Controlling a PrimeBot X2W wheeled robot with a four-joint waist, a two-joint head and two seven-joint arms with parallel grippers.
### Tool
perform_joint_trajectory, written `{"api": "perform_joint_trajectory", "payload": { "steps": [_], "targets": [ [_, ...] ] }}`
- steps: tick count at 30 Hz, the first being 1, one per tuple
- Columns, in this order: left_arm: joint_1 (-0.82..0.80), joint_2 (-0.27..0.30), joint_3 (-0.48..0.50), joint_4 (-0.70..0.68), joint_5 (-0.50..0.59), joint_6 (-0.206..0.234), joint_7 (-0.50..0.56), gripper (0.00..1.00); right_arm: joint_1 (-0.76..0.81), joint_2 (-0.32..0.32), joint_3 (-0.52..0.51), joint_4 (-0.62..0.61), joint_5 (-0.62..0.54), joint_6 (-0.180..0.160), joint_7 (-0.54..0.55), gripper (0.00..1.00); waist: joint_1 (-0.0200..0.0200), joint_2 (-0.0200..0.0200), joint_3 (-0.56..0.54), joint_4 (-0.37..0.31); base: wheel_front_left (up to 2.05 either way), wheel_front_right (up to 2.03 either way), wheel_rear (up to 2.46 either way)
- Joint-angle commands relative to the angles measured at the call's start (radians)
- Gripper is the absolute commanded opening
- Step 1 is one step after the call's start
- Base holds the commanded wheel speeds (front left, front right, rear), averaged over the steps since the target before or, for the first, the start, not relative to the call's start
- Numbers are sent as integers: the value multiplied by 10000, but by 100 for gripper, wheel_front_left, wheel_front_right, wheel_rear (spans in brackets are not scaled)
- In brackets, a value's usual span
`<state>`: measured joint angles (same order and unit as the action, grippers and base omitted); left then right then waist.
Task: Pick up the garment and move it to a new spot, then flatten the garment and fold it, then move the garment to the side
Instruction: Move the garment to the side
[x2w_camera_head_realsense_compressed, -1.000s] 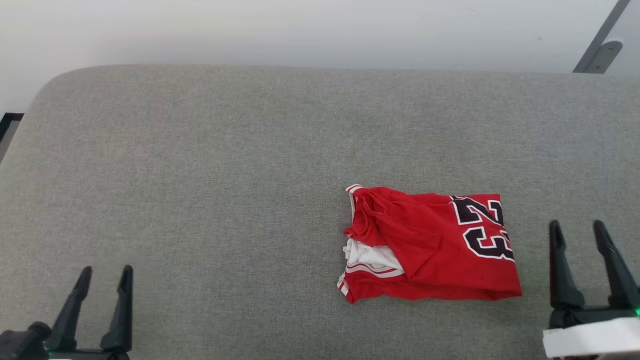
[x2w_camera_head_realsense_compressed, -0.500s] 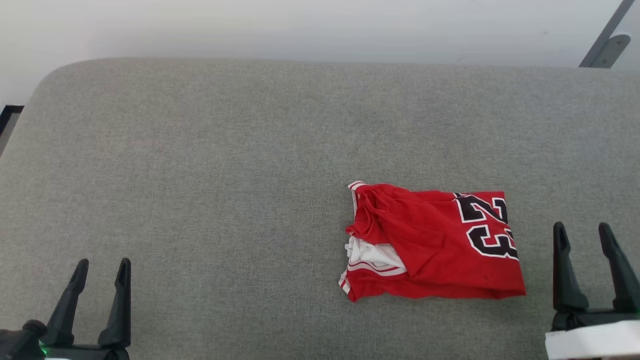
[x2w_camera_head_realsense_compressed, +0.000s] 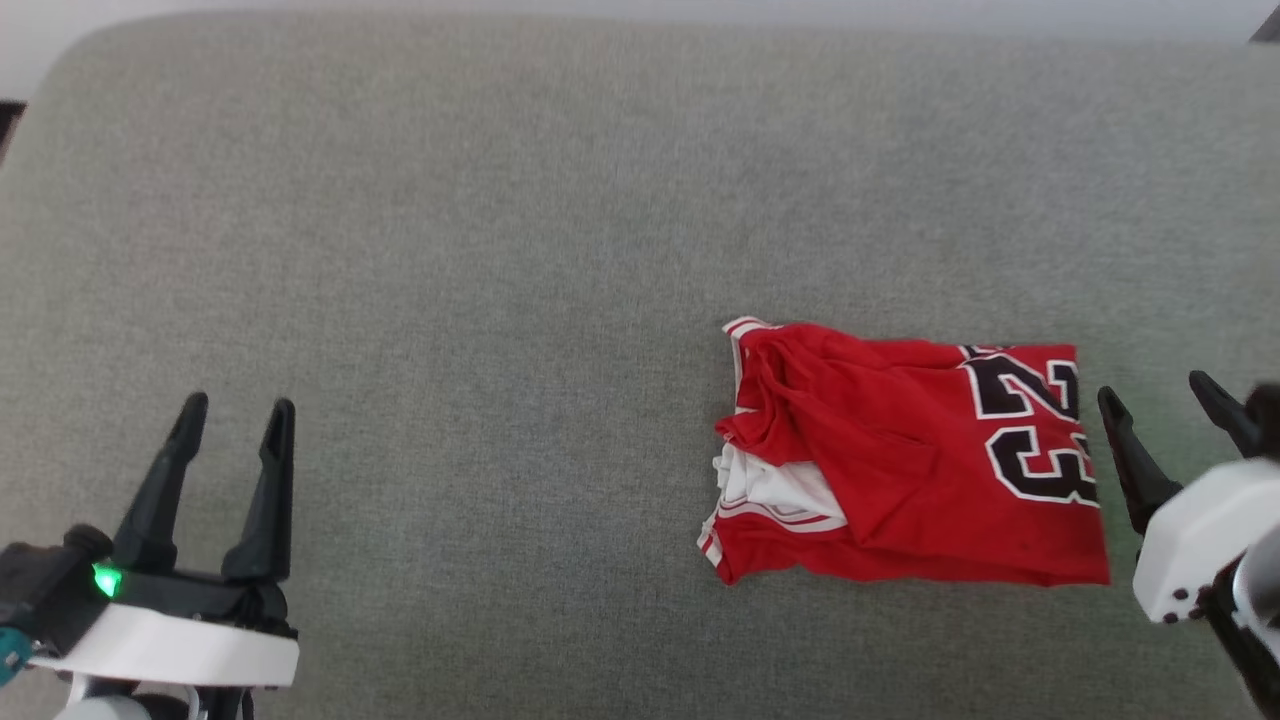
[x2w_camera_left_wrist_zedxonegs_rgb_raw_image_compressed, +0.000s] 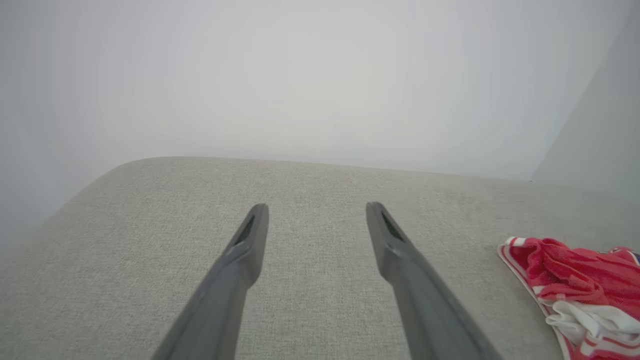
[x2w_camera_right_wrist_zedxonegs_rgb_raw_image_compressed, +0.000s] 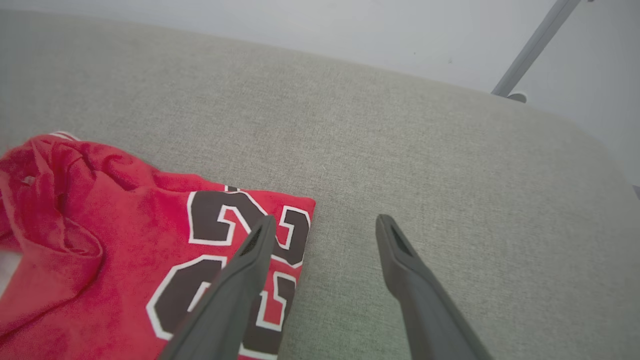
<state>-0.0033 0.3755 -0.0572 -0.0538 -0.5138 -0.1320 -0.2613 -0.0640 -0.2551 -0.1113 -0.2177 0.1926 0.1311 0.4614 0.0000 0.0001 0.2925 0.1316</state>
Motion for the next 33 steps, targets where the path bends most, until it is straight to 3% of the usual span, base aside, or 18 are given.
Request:
{"api": "perform_joint_trajectory", "payload": {
  "steps": [1,9,16,17,19,26,33],
  "targets": [
    [-178,27,8,-17,-142,29,-51,100,-136,-85,51,-22,96,-4,420,100,0,-1,302,73,0,0,0],
    [-824,215,-303,-46,-210,29,-51,100,-592,-553,356,-157,1024,-6,4435,100,0,-1,949,207,0,0,0],
    [-1367,369,-528,-124,-246,27,-53,100,-707,-254,563,-276,1277,-1,5899,100,0,-1,1444,267,0,0,0],
    [-1440,407,-577,-113,-244,29,-53,100,-728,-202,655,-263,1275,-1,5977,49,0,-1,1493,273,0,0,0],
    [-1572,449,-665,-79,-232,29,-51,100,-837,1,697,-222,1323,-1,5883,0,0,-1,1553,270,0,0,0],
    [-1610,630,-602,-91,-186,27,-51,100,-1100,205,585,-49,1159,-6,5412,0,0,-1,1491,-62,0,0,0],
    [-1518,1025,-573,-204,25,29,-53,100,-1123,170,-611,-230,1201,-24,4343,0,0,-1,1425,-872,0,0,0]
  ]
}}
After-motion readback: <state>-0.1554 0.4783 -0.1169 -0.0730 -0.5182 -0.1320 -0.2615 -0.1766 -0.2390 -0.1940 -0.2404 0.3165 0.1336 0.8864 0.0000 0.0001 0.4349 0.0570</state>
